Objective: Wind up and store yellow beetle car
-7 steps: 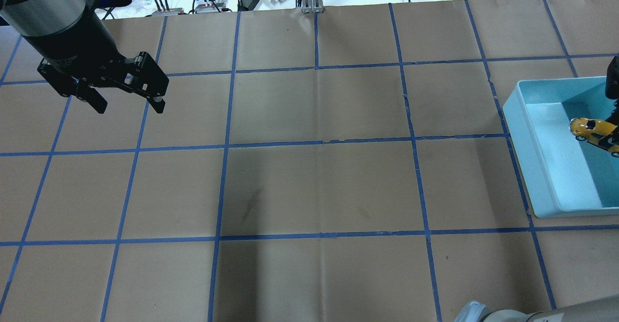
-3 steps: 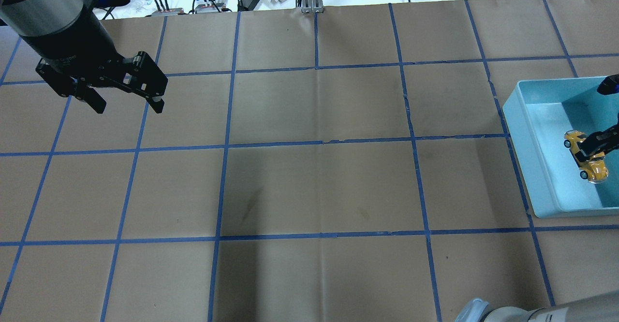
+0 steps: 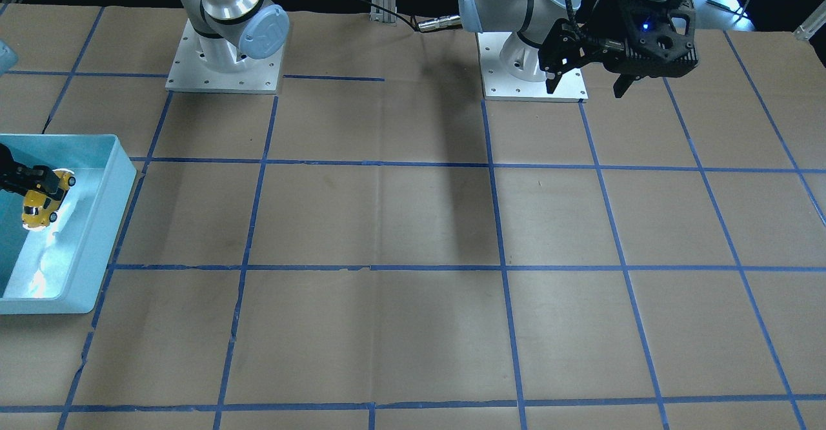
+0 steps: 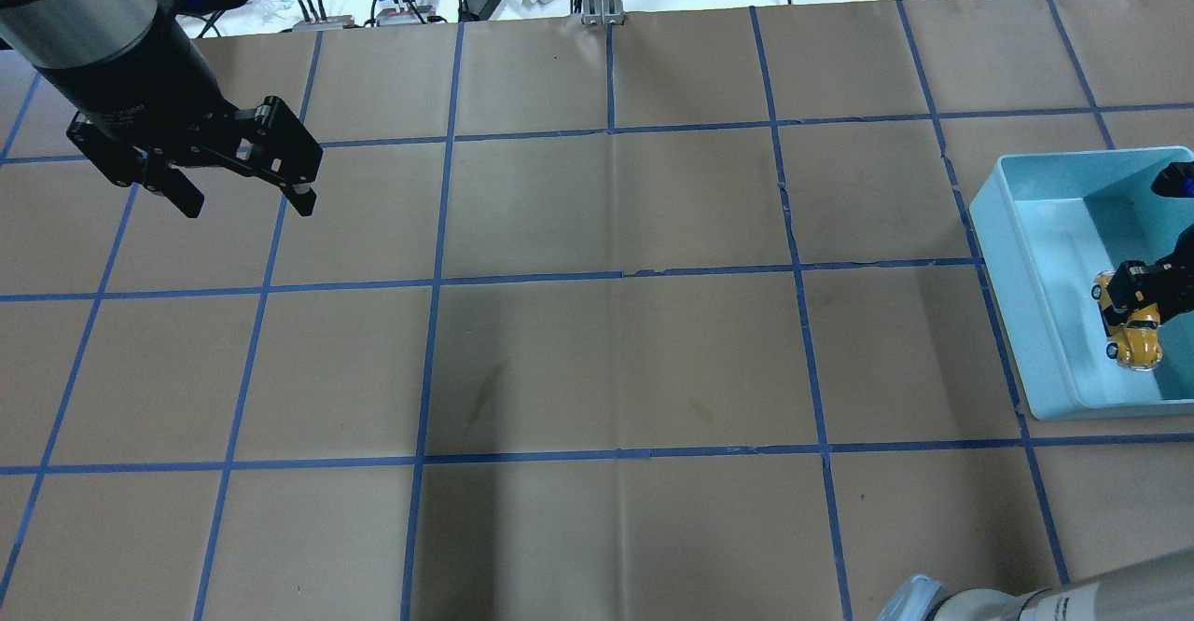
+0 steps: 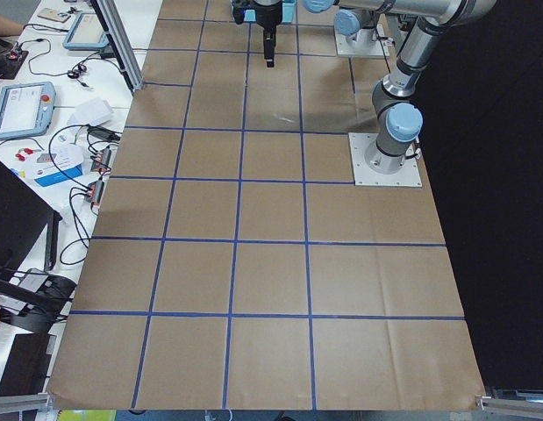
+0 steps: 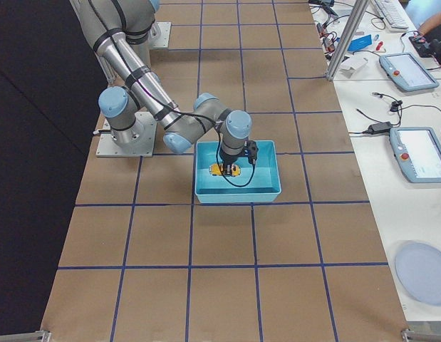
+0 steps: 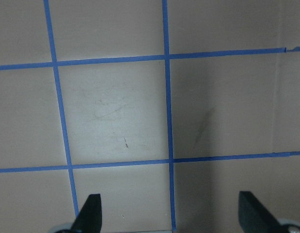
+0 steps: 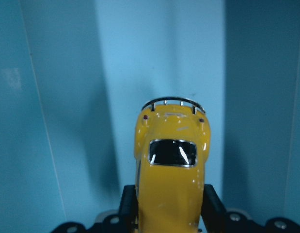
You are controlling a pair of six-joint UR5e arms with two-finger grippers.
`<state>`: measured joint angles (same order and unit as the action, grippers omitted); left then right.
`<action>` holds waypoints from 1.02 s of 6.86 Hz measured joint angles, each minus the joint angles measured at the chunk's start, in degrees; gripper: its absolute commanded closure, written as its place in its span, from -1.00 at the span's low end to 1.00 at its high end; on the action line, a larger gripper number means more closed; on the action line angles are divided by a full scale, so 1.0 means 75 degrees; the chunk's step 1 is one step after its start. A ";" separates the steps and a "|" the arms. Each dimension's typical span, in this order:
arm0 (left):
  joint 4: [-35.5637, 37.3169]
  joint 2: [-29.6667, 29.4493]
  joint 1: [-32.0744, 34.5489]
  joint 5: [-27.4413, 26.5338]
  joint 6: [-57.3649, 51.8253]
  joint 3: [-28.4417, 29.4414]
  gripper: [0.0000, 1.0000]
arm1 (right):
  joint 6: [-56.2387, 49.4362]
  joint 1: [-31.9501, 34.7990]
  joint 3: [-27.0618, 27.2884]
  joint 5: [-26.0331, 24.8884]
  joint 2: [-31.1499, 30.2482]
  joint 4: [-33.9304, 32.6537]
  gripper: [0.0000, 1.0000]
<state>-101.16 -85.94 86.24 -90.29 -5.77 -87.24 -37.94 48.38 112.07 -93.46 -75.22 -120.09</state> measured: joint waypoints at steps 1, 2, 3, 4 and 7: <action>-0.0049 -0.0009 0.0000 -0.0023 0.0032 0.0029 -1.00 | 0.0056 0.0017 0.0072 -0.0235 0.0102 -0.0224 -0.94; -0.0084 -0.0084 0.0003 -0.0027 0.0083 0.0163 -1.00 | 0.0081 0.0028 0.0141 -0.0347 0.0110 -0.0365 -1.00; -0.0104 -0.0205 0.0011 -0.0024 0.0133 0.0358 -1.00 | 0.0101 0.0040 0.0165 -0.0381 0.0013 -0.0387 -1.00; -0.0119 -0.0278 0.0020 -0.0001 0.0167 0.0466 -1.00 | 0.0112 0.0057 0.0074 -0.0393 -0.0213 -0.0113 -1.00; -0.0109 -0.0329 0.0076 0.0090 0.0525 0.0450 -1.00 | 0.0111 0.0484 -0.1746 -0.0355 -0.1218 0.3056 -1.00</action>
<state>-101.99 -88.41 86.82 -89.61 -1.83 -83.87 -37.11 52.01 98.97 -96.13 -84.36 -97.17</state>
